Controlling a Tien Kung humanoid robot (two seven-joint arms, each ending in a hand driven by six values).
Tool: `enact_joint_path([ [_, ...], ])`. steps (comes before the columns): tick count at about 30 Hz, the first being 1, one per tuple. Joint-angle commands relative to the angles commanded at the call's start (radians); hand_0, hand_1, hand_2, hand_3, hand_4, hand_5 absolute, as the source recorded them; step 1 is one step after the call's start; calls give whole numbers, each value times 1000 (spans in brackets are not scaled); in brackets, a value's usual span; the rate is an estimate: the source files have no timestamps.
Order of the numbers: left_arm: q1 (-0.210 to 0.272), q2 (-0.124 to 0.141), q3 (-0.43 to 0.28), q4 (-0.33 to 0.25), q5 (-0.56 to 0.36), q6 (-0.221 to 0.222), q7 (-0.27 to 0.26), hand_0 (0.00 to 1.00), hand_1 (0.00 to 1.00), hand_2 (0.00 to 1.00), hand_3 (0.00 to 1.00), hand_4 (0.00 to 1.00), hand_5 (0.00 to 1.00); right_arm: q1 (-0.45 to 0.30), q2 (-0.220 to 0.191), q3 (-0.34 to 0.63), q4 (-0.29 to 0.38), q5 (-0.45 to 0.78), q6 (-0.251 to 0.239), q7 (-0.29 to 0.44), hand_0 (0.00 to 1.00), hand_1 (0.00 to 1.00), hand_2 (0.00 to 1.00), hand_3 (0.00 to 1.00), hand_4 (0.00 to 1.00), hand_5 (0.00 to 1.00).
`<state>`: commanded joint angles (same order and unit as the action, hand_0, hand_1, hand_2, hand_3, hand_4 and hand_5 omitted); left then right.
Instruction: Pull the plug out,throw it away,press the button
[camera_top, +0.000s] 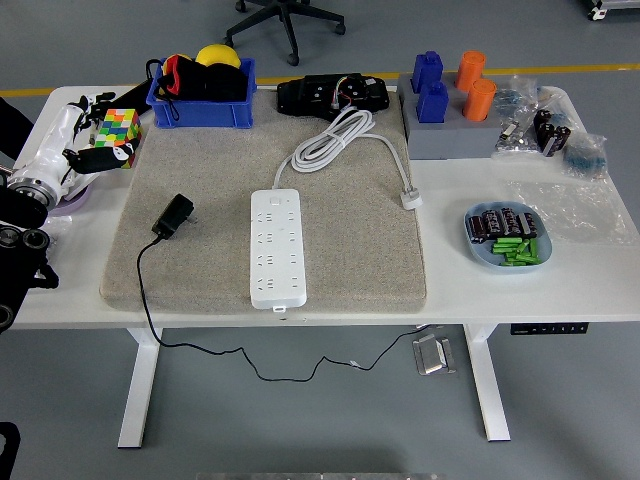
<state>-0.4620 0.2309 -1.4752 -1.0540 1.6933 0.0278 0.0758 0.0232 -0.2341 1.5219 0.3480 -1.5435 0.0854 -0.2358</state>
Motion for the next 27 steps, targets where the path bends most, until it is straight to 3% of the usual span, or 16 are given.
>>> enact_joint_path([
  [27,56,-6,-88,-59,8,15,-21,972,997,970,938,796,258,1,-11,-20,0,4,0,1,767,729,724,713,883,658],
])
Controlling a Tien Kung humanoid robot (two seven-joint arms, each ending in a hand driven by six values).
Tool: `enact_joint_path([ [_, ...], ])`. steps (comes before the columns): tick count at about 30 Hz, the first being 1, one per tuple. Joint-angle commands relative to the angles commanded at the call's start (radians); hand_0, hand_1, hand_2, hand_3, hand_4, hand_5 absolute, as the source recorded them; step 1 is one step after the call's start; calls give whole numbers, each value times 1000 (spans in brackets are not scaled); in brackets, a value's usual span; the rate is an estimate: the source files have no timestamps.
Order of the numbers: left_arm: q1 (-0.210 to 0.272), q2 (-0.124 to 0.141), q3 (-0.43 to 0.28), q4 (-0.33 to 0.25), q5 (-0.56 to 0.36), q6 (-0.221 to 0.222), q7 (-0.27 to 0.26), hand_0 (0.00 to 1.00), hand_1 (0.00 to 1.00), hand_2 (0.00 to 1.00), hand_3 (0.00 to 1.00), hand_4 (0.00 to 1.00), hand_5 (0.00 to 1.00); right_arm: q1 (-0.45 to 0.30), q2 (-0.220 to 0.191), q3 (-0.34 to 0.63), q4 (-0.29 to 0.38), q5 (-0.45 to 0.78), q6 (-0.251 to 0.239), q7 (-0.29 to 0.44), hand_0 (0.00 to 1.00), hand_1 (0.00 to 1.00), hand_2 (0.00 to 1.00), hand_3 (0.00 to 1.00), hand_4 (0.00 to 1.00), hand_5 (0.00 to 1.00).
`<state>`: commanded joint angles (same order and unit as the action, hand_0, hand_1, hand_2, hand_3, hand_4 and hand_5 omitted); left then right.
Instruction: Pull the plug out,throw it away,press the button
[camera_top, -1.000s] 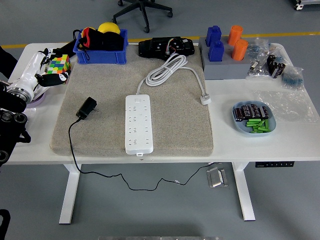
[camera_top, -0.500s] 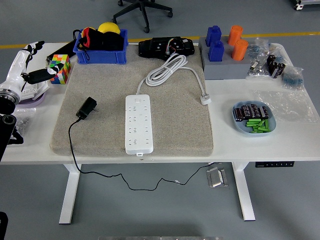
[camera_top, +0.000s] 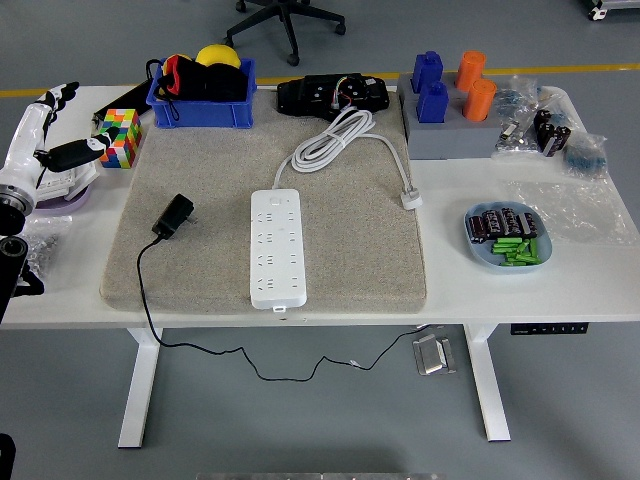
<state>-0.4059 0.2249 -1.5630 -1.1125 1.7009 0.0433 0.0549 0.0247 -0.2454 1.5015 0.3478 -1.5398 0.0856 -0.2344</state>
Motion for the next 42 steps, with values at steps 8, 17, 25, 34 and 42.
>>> enact_joint_path([
  [8,8,2,-16,-12,2,5,0,969,990,966,929,786,255,-4,1,9,-1,-3,-1,0,767,729,724,713,883,658],
  [17,14,0,-18,-19,-1,7,-3,967,987,964,925,778,258,-5,7,15,1,-3,0,0,767,729,724,713,883,658],
  [25,22,4,-30,-28,1,6,0,966,985,963,923,773,262,-11,10,22,1,-6,0,0,767,729,724,713,883,658],
  [34,28,1,-26,-33,3,1,7,965,982,962,922,765,271,-10,13,29,1,-7,1,-1,767,729,724,713,883,658],
  [42,30,6,-16,-32,3,-2,12,964,981,961,922,765,270,-11,17,34,0,-8,2,-2,767,729,724,713,883,658],
])
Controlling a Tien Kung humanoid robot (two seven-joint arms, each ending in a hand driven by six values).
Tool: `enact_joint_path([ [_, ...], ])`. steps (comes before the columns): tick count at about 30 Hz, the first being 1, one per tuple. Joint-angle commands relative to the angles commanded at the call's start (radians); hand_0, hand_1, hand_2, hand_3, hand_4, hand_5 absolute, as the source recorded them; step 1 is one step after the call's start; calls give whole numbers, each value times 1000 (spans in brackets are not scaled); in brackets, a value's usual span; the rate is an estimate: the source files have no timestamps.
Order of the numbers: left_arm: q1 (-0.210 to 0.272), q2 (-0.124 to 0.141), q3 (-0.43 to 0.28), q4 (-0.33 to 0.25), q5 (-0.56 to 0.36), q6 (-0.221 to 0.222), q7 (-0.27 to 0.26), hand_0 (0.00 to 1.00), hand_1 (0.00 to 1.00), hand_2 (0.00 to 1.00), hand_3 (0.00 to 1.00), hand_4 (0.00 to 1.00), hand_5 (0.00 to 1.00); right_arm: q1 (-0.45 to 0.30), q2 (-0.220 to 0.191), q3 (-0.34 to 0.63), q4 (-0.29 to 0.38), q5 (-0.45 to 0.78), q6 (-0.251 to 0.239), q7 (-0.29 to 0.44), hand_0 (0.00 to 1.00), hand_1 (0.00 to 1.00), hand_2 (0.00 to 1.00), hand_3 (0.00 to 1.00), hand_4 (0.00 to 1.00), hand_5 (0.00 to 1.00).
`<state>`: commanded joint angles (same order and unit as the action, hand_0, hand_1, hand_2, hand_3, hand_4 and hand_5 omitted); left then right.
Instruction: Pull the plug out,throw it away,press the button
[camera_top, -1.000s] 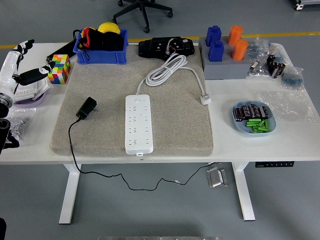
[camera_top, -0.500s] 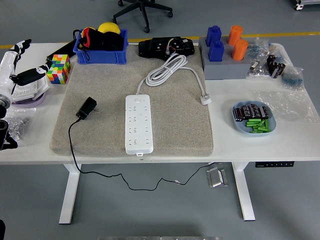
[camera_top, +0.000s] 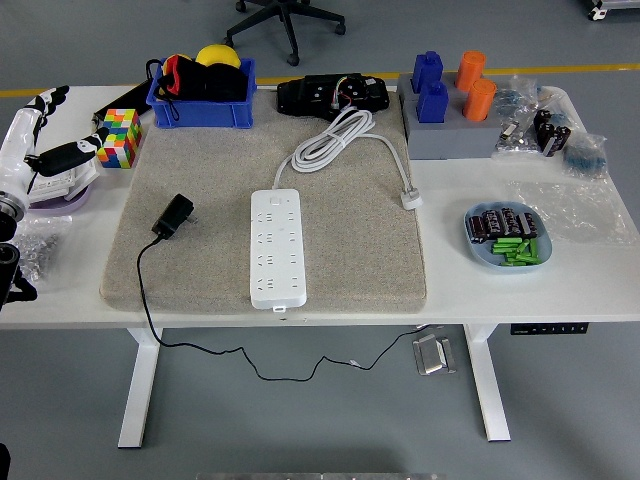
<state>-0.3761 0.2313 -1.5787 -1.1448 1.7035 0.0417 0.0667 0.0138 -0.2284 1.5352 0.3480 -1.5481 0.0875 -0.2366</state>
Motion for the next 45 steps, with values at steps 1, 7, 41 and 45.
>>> enact_joint_path([
  [1,0,0,-1,-1,0,1,-1,964,981,961,922,765,270,0,1,0,0,0,0,0,767,729,724,713,883,658],
  [7,0,1,-3,-7,4,2,-2,963,980,961,920,760,274,0,1,1,1,0,1,-1,767,729,724,713,883,658],
  [41,3,7,8,-27,-4,-2,5,958,975,959,918,735,287,9,2,8,2,0,-2,2,767,729,724,713,883,658],
  [45,2,9,7,-30,-5,-5,8,954,974,959,925,735,287,9,1,10,1,-1,-2,2,767,729,724,713,883,658],
])
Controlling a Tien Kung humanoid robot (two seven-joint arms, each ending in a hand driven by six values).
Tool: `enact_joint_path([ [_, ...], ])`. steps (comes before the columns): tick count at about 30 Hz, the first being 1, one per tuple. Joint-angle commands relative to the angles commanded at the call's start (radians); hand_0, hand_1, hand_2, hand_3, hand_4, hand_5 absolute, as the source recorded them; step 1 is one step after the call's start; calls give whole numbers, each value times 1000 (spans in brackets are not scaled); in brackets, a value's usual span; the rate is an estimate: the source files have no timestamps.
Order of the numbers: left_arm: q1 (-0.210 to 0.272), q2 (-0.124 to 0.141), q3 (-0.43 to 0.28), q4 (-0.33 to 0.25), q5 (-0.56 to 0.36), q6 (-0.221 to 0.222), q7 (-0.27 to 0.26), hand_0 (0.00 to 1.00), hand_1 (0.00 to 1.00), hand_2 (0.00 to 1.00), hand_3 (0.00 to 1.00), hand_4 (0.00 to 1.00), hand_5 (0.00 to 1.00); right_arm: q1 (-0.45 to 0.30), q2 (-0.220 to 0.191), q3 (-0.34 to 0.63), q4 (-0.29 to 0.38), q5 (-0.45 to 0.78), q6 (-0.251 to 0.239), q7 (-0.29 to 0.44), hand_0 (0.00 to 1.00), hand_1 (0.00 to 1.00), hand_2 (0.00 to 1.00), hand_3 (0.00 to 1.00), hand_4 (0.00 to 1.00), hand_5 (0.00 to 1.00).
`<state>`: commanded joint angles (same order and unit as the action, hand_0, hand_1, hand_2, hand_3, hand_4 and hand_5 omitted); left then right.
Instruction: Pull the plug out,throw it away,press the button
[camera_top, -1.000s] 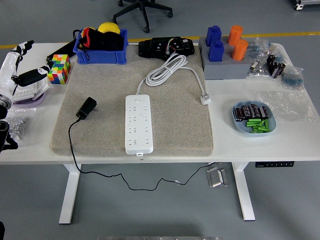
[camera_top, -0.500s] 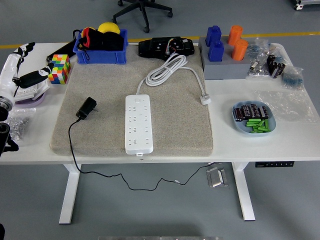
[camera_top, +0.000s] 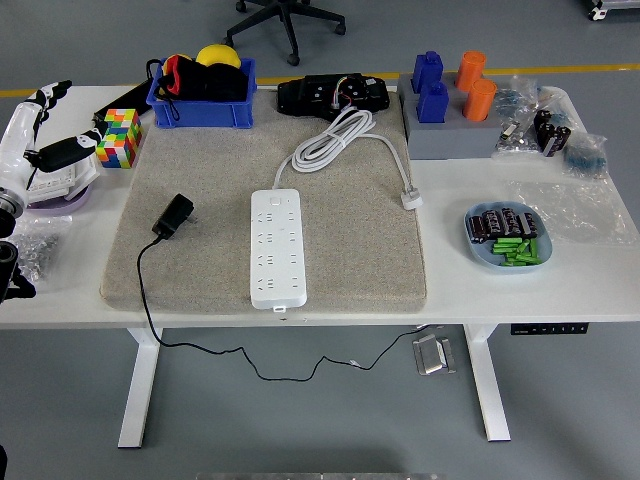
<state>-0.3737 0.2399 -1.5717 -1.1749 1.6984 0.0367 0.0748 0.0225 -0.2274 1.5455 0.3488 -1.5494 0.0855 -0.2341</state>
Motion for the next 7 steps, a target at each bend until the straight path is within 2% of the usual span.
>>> enact_joint_path([
  [7,-4,-1,8,-2,-4,-2,4,954,974,959,925,735,287,2,0,2,0,-1,0,0,767,729,724,713,883,658],
])
